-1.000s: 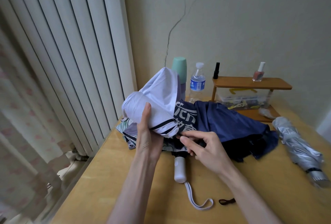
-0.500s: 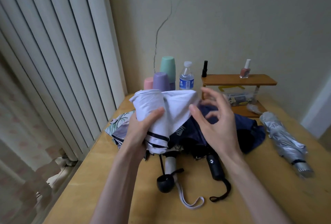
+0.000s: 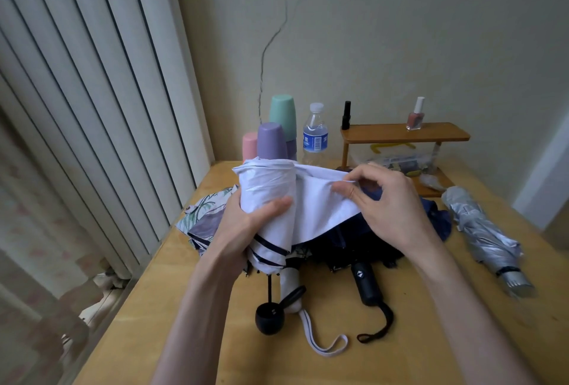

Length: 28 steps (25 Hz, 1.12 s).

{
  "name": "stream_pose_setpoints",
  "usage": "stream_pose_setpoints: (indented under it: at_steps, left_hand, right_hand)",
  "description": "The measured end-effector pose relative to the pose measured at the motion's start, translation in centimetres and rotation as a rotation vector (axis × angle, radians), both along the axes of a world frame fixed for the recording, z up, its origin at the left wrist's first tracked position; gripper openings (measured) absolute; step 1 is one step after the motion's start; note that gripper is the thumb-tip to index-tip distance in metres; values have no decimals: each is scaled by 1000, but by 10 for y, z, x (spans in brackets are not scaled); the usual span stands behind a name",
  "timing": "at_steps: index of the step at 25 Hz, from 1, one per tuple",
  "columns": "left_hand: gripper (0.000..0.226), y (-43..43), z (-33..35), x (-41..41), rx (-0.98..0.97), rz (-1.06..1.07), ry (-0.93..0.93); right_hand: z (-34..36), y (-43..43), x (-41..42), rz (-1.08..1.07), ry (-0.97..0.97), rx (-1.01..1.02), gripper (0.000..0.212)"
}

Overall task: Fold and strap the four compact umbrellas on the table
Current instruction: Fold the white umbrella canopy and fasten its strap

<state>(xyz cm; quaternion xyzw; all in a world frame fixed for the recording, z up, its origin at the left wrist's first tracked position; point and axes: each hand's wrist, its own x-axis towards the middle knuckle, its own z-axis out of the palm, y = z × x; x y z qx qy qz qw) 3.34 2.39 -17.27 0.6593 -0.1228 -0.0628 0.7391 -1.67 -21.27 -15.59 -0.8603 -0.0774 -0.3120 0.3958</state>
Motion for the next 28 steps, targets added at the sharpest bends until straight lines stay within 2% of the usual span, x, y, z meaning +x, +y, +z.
stream_pose_setpoints:
  at_steps: [3, 7, 11, 13, 18, 21, 23, 26, 28]
  left_hand:
    - [59, 2, 0, 1, 21, 22, 15]
    - [52, 5, -4, 3, 25, 52, 72]
    - [60, 1, -1, 1, 79, 56, 92]
    - [55, 1, 0, -1, 90, 55, 90]
    - [44, 0, 1, -1, 112, 108, 96]
    - [44, -5, 2, -2, 142, 125, 92]
    - [45, -4, 3, -2, 150, 134, 91]
    - [45, 1, 4, 1, 131, 151, 97]
    - [44, 3, 4, 1, 122, 167, 95]
  right_hand:
    - [1, -1, -1, 73, 66, 163, 32]
    - [0, -5, -2, 133, 114, 326, 27]
    - [-2, -10, -1, 137, 124, 233, 29]
    - [-1, -13, -3, 178, 145, 290, 27]
    - [-2, -18, -3, 124, 149, 192, 22]
    - [-10, -10, 2, 93, 136, 196, 33]
    - [-15, -3, 4, 103, 135, 271, 35]
    - [-12, 0, 1, 214, 182, 471, 17]
    - [-10, -4, -1, 257, 235, 539, 21]
